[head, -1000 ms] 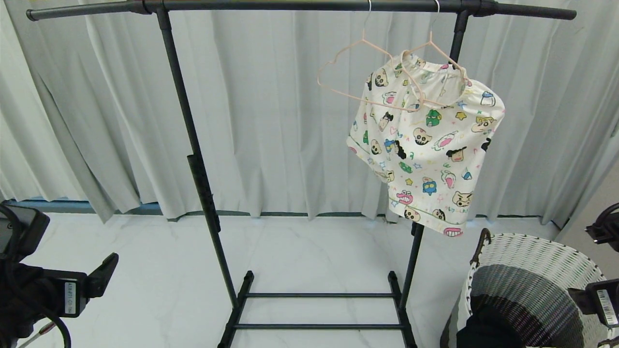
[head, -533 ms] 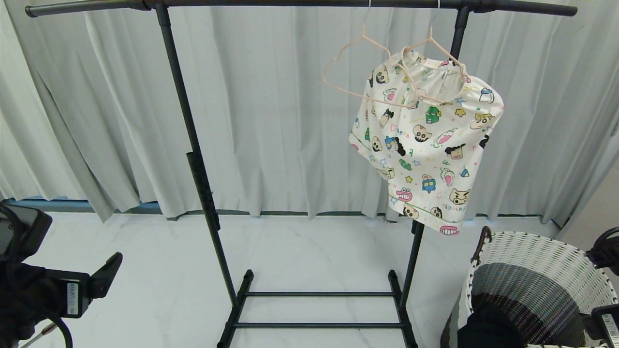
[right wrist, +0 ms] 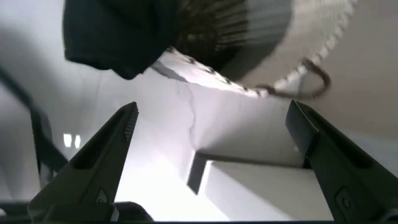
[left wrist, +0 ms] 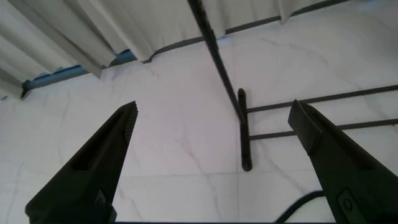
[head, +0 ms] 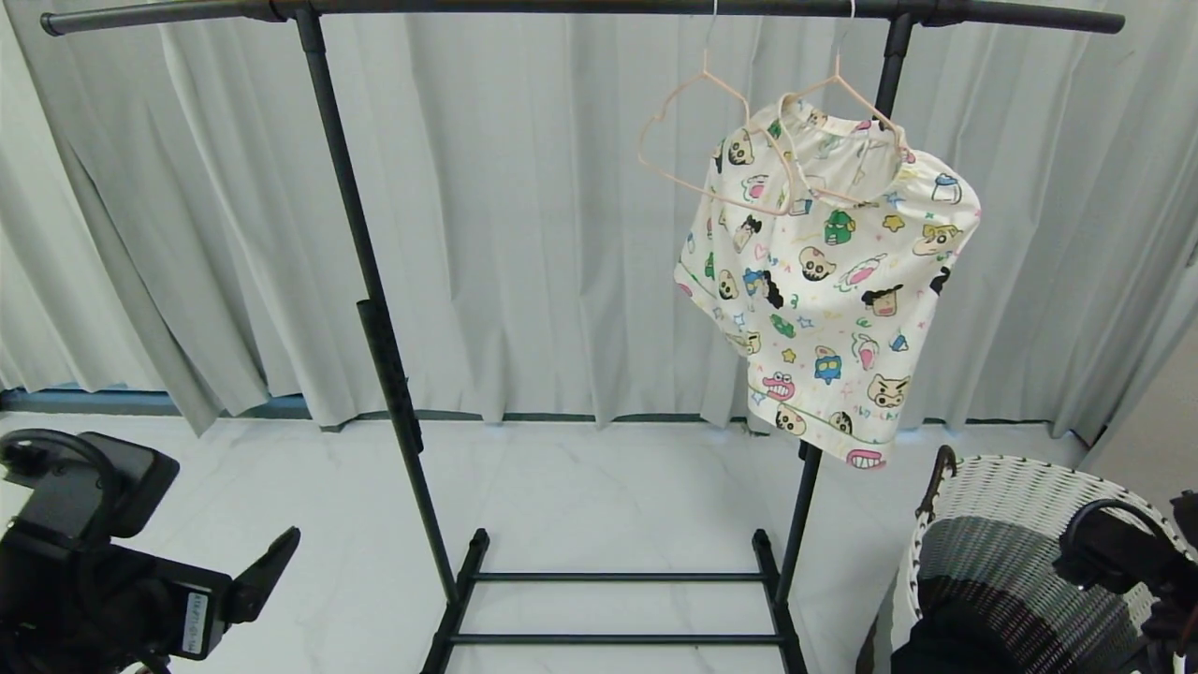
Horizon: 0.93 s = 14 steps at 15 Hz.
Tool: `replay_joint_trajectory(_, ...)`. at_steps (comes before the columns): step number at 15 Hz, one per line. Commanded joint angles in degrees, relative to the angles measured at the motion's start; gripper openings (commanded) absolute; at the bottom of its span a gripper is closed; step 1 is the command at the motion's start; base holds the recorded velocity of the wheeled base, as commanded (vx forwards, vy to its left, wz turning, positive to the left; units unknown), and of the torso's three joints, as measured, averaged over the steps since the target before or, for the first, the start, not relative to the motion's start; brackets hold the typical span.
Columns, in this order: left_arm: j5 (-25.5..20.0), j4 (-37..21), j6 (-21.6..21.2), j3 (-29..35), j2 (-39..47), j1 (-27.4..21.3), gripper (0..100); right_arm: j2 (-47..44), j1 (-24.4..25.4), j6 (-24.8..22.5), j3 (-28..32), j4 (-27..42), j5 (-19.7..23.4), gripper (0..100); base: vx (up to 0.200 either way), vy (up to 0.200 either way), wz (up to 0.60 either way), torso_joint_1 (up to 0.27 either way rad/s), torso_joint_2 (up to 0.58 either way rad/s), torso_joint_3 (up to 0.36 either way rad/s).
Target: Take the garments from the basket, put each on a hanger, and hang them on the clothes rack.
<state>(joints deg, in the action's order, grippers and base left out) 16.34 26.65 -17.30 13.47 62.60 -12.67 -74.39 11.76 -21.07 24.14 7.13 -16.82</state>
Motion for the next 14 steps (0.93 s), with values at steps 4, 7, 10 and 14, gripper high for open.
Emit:
replay_joint_trajectory(4, -2.7, 0.1, 0.3, -2.2, 3.1, -0.9, 100, -6.6, -11.3, -19.7, -4.8, -0.9, 11.0, 100, 0.1, 0.0, 0.0, 0.0, 0.0, 0.001)
replay_joint_trajectory(7, -2.7, 0.1, 0.2, -2.1, 3.7, -0.9, 100, -8.6, -11.1, -25.0, -9.5, -1.8, 13.2, 100, 0.0, 0.0, 0.0, 0.0, 0.0, 0.0)
replay_joint_trajectory(10, -2.7, 0.1, 0.4, -2.1, 3.3, -0.9, 100, -14.8, -11.1, -27.5, -13.7, -11.4, 14.5, 100, 0.0, 0.0, 0.0, 0.0, 0.0, 0.0)
replay_joint_trajectory(14, -2.7, 0.1, 0.4, -2.0, 2.2, -0.9, 100, -23.5, -11.1, -30.8, -16.0, -22.3, 14.5, 100, 0.0, 0.0, 0.0, 0.0, 0.0, 0.0)
